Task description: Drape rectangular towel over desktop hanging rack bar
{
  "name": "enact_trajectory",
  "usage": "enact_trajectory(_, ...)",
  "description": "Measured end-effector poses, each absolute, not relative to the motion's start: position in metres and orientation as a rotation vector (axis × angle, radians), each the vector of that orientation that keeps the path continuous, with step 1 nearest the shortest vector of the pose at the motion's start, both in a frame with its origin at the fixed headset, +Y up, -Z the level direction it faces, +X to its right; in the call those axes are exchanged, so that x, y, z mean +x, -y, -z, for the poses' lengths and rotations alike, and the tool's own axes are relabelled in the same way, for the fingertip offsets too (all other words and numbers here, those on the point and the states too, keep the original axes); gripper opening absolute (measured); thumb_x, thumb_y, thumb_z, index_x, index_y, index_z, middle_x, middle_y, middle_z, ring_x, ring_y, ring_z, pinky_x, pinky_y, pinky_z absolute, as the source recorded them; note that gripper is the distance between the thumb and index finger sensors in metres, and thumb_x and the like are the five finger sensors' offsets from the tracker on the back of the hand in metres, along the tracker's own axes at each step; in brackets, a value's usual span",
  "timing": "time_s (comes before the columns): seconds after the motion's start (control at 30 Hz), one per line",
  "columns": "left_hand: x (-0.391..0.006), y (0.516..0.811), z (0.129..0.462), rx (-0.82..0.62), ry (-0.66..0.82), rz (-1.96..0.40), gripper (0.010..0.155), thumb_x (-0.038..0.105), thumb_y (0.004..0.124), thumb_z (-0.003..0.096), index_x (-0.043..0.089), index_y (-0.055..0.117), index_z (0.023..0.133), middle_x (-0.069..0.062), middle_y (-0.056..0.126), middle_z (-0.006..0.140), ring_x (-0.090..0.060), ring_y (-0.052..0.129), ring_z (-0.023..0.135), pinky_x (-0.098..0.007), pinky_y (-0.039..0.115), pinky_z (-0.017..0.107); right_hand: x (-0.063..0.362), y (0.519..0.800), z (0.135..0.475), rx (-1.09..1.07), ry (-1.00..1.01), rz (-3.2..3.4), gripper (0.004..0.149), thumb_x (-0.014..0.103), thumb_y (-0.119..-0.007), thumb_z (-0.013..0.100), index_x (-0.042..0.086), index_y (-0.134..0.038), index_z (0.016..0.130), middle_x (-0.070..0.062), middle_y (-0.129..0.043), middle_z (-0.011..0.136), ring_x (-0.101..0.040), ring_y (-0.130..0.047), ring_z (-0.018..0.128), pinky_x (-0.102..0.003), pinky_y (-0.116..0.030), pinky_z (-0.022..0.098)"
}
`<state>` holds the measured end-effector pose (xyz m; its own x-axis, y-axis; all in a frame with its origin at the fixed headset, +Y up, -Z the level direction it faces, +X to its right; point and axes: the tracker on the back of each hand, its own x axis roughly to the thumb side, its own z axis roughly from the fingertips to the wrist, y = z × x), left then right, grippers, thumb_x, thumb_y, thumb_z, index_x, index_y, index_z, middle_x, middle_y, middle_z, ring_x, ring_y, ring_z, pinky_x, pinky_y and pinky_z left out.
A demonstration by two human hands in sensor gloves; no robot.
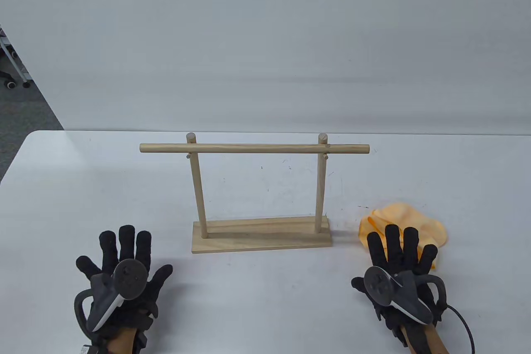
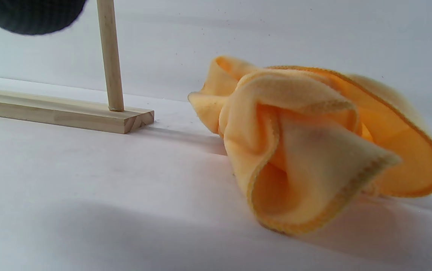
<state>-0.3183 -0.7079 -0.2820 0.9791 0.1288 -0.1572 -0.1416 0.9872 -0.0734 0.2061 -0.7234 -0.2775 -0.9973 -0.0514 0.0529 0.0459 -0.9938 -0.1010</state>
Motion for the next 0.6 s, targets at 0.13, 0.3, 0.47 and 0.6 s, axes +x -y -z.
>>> enact_trajectory(0.13, -0.3199, 0.7091, 0.2813, -0.097, -0.169, -0.145, 0.087, 0.077, 0.058, 0.0488, 0.051, 0.000, 0.108, 0.020, -0.025, 0.112, -0.022, -0.030, 0.109, -0.071, -0.015, 0.064, 0.2040, 0.7232, 0.2771, -0.083, -0.154, 3.094, 0.096, 0.065, -0.063, 0.032, 0.020, -0.013, 0.100, -0.023, -0.006, 0.109, -0.061, -0.009, 0.096, -0.081, -0.012, 0.055)
enact_trajectory(0.3, -0.3227, 0.7131, 0.2837, -0.127, -0.176, -0.167, 0.087, 0.077, 0.058, 0.0493, 0.050, -0.001, 0.108, 0.019, -0.025, 0.112, -0.023, -0.028, 0.109, -0.072, -0.014, 0.064, 0.2025, 0.7228, 0.2787, -0.088, -0.160, 3.112, 0.095, 0.064, -0.063, 0.032, 0.020, -0.013, 0.100, -0.023, -0.006, 0.109, -0.060, -0.009, 0.096, -0.080, -0.011, 0.056)
enact_trajectory(0.47, -0.3223, 0.7121, 0.2873, -0.118, -0.166, -0.164, 0.088, 0.077, 0.058, 0.0491, 0.051, -0.003, 0.107, 0.019, -0.026, 0.112, -0.023, -0.029, 0.109, -0.072, -0.014, 0.064, 0.2036, 0.7213, 0.2804, -0.080, -0.192, 3.089, 0.095, 0.065, -0.062, 0.032, 0.021, -0.013, 0.101, -0.023, -0.006, 0.109, -0.060, -0.009, 0.096, -0.080, -0.011, 0.055)
enact_trajectory(0.6, -0.3207, 0.7124, 0.2878, -0.096, -0.144, -0.181, 0.088, 0.077, 0.058, 0.0494, 0.050, -0.002, 0.107, 0.017, -0.025, 0.113, -0.023, -0.028, 0.110, -0.072, -0.015, 0.064, 0.2044, 0.7211, 0.2809, -0.077, -0.200, 3.093, 0.095, 0.067, -0.060, 0.032, 0.022, -0.013, 0.101, -0.022, -0.004, 0.108, -0.061, -0.007, 0.095, -0.081, -0.010, 0.055)
